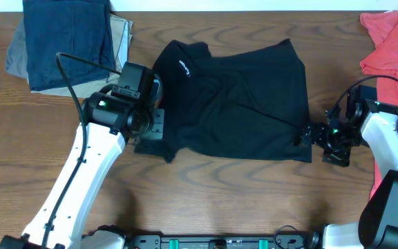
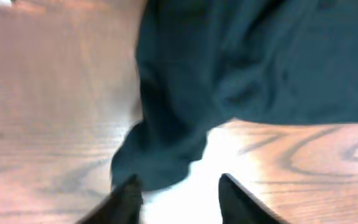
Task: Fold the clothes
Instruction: 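Grasp the shirt's left hem corner with the left gripper, right grasps right corner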
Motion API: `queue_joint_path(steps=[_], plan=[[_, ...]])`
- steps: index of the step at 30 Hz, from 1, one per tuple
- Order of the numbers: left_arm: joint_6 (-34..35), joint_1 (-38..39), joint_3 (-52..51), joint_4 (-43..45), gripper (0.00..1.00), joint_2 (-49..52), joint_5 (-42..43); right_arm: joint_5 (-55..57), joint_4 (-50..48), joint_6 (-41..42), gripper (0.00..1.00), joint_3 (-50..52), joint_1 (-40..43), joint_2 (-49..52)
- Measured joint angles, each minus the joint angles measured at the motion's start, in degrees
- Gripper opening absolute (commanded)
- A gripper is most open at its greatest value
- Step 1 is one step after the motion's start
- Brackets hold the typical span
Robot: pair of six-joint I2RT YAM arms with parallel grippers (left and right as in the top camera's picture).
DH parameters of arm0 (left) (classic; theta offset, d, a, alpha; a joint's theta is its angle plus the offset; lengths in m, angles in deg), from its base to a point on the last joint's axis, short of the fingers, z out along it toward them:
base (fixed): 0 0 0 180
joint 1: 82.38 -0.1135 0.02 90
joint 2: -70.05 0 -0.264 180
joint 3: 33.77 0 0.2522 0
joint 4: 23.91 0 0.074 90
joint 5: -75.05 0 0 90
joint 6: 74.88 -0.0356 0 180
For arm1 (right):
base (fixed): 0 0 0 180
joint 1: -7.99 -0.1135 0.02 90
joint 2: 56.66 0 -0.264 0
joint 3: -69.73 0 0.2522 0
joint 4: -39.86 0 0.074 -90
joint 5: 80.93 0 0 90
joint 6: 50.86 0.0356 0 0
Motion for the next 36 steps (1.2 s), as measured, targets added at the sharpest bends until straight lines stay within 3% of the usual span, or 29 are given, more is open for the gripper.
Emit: queue_joint_path(steps=[1,3,5,7,8,21,32,36], plan=[[0.02,0.00,-0.50,-0.17,0.47,0.28,-0.02,0.00,0.39,0.02,0.98,0.00,0.00,0.00],[-0.28,0.00,-1.70,-0.17,0.76,1.11,0.00,0.02,1.49,0.00,0.99,0.00,-0.02,0.00],[0.35,0.00,-2.86,-0.24,0.79,2.29,0.00,0.07,2.03,-0.02,0.99,0.00,0.00,0.00],[0.00,0.00,-3.54,-0.20,0.95,3.56,-0.04,0.20,2.29,-0.02,0.99,0.00,-0.02,0.00],[0.00,0.00,-3.78,-0.20,0.98,4.24,-0.02,0.44,2.29,-0.02,0.99,0.00,-0.02,0.00],[0.20,-0.94,-4.22,1.86,0.98,16.13,-2.60,4.98,1.46,0.55,0.97,0.00,-1.05,0.00],[-0.59,-14.23,-4.26,5.29,0.99,22.80,-0.17,7.72,0.42,3.02,0.99,0.00,-6.69,0.00],[-1.92,-18.05,-4.26,4.87,0.88,22.80,3.10,8.02,0.04,3.26,0.99,0.00,-7.13,0.00]])
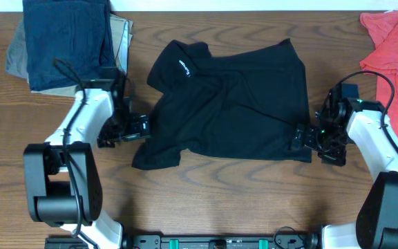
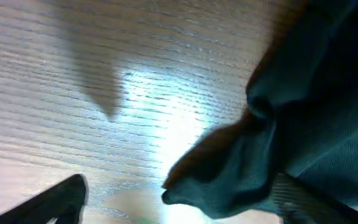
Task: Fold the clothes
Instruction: 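Grasp the shirt's left hem corner with the left gripper, right grasps right corner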
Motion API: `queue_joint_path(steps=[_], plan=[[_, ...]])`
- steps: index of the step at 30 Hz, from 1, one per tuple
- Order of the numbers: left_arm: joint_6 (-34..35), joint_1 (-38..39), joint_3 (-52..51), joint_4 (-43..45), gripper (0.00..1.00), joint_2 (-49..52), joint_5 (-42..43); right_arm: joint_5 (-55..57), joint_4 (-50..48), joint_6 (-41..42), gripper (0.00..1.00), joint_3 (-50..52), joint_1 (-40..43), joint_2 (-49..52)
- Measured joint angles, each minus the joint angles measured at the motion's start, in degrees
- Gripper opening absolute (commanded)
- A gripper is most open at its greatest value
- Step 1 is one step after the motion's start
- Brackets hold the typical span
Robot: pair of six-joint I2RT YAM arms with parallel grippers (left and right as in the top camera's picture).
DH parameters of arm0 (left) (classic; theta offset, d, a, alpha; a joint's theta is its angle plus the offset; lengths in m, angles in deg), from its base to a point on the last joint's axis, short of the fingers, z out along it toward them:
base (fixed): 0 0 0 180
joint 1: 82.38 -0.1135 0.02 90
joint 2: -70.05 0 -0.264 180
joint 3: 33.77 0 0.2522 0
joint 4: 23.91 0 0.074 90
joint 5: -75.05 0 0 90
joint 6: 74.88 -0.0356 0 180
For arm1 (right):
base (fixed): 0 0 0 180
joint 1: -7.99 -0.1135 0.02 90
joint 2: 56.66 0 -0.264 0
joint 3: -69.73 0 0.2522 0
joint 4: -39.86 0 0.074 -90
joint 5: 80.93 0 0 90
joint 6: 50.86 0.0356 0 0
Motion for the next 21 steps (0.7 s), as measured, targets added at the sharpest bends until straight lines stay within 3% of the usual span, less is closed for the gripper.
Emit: queue_joint_path(steps=[3,17,21], plan=[[-1.36,-0.72,-0.28,-1.60,0.77,0.00,1.60,0.09,-0.15,0.11,0.99,0.00,-0.02,0.00],[-2.62,-6.45,-11.69,3.08,0.77,0.00,2.29,0.55,-1.49,1.14,0.99,0.00,-0.02,0.00],[-2.40,-6.56,-11.98,3.67,0.70,-0.22,2.29,0.59,-2.16,1.33,0.99,0.00,-0.02,0.00]])
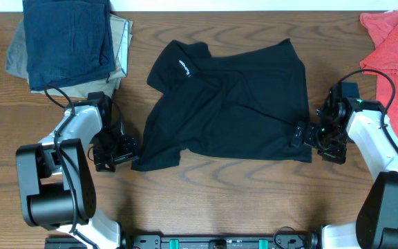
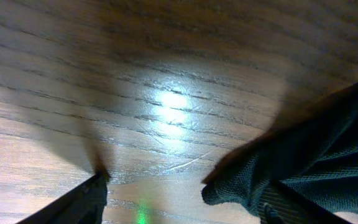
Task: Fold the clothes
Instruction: 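Grasp the shirt's left hem corner with the left gripper, right grasps right corner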
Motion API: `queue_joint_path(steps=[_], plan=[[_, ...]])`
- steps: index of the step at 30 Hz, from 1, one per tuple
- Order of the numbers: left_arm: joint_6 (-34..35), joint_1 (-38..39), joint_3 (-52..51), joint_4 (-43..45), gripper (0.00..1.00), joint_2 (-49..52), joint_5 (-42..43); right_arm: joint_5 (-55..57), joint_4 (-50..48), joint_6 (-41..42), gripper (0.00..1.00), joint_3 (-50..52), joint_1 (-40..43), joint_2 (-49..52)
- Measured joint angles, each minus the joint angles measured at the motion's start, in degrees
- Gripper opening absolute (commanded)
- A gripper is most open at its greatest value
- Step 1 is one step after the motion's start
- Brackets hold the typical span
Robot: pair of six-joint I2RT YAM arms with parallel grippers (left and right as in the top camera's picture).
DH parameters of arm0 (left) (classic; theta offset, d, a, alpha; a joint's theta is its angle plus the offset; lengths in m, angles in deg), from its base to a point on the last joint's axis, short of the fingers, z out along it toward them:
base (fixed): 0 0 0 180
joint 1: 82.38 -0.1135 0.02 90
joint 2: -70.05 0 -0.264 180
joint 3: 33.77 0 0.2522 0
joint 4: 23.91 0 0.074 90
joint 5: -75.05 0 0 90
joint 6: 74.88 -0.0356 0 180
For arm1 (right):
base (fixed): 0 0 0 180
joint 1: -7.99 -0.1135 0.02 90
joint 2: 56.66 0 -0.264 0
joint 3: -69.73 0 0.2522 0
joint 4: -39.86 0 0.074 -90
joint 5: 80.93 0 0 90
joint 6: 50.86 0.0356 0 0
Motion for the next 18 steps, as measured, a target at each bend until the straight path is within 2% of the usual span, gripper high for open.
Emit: queue_joint_path(steps=[2,8,11,14,18], plan=[[0.07,-0.07,-0.33,0.59,0.61,-0.35,0.07,0.02,-0.04,0.11,0.99,0.00,0.00,0.00],[0.07,-0.11,-1.62,4.09,0.13,-1.53,1.81,0.79,0.09,0.35,0.99,0.00,0.00,0.00],[-0.31,-0.11,-2.25,5.40,0.10,-1.99,2.80,4.04,0.50,2.16,0.99,0.00,0.00,0.00],[-0.24,-0.15,-2.36,5.64,0.08,-2.03,3.28,6.64,0.55,3.54,0.90,0.00,0.00,0.00],[0.24,-0.15,-2.45,5.99,0.07,-2.05,4.02,8.17,0.42,4.85,0.86,0.00,0.00,0.00]])
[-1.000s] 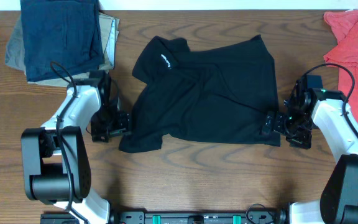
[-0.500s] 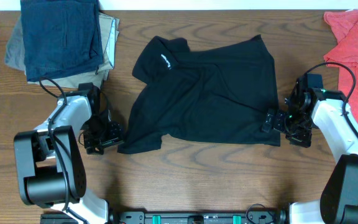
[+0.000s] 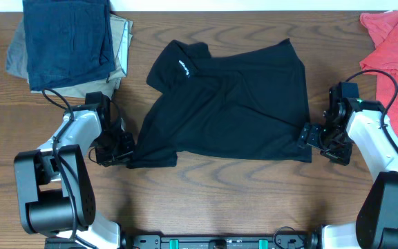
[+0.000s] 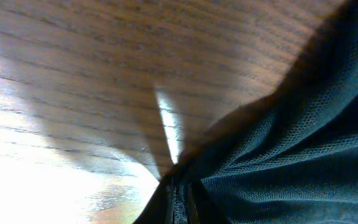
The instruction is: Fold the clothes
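Note:
A black shirt (image 3: 230, 100) lies spread on the wooden table (image 3: 206, 200), collar to the upper left. My left gripper (image 3: 126, 153) sits low at the shirt's lower left tip. In the left wrist view the left gripper (image 4: 179, 200) has its jaws pressed together on black mesh fabric (image 4: 291, 155). My right gripper (image 3: 307, 134) rests against the shirt's lower right edge. Whether it holds the cloth cannot be seen from above.
A stack of folded clothes, dark blue on top (image 3: 68, 38) with beige-grey pieces (image 3: 16, 61) beneath, lies at the back left. A red garment (image 3: 392, 41) lies crumpled at the back right corner, behind my right arm.
My left gripper was open on the table just left of the shirt's lower left tip. Now it is shut on that tip. My right gripper sits slightly further right.
My left gripper hung open over the shirt's left sleeve. Then the arm had swung round and the gripper was open at the sleeve's left side. Then it sat lower by the bottom tip, and now it grips it. The right gripper stayed at the right hem.

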Motion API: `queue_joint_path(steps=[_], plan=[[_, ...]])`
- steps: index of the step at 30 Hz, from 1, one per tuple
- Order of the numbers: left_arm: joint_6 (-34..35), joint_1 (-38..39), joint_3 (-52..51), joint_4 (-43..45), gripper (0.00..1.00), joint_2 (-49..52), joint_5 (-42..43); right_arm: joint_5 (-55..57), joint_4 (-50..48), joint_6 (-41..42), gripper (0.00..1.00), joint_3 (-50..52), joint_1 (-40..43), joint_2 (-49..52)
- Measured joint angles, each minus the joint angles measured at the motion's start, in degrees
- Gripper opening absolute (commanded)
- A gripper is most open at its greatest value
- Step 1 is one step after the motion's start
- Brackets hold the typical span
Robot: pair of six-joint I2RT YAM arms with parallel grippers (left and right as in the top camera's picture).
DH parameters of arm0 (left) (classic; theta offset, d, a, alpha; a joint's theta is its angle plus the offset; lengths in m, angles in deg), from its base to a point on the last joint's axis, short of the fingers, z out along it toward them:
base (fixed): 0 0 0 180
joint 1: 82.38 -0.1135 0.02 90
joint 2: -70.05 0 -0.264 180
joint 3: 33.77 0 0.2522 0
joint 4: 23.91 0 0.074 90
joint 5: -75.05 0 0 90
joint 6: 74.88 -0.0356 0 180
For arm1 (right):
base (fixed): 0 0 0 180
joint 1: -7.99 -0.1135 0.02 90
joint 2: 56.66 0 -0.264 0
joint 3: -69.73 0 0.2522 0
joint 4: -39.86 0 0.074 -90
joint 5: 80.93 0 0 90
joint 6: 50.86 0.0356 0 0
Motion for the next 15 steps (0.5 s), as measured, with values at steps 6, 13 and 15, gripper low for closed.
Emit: queue_joint_path(steps=[6,13,15], plan=[[1.29,0.00,-0.11,0.79,0.07,0.00,1.62,-0.39,-2.51,1.33,0.79,0.00,-0.02,0.00],[3.19,0.00,-0.24,1.25,0.08,0.00,2.91,-0.50,-2.97,3.91,0.79,0.04,-1.90,0.00],[3.28,0.00,-0.26,1.29,0.07,0.00,3.10,-0.83,-3.37,4.57,0.79,0.33,-2.80,0.00]])
